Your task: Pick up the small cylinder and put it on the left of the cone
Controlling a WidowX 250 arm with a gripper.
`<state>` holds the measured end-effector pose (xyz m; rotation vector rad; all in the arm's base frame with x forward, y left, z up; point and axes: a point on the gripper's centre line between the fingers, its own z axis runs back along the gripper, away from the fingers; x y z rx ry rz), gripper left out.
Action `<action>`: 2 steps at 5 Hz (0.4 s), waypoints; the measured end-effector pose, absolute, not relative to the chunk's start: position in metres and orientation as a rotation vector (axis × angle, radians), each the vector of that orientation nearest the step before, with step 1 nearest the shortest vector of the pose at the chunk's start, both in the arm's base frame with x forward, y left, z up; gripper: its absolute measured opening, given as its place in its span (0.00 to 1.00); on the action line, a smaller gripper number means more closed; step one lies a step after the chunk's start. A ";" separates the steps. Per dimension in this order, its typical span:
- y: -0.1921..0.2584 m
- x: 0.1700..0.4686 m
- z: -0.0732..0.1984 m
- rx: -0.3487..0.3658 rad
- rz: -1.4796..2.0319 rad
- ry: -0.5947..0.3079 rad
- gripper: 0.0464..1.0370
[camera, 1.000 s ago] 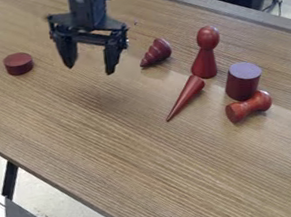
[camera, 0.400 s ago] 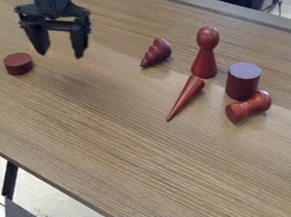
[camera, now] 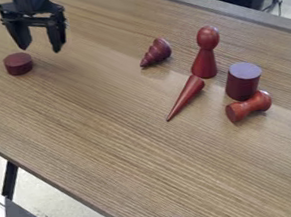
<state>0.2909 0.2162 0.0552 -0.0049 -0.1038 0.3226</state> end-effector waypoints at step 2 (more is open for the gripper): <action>0.239 0.270 0.054 -0.020 0.382 -0.089 0.96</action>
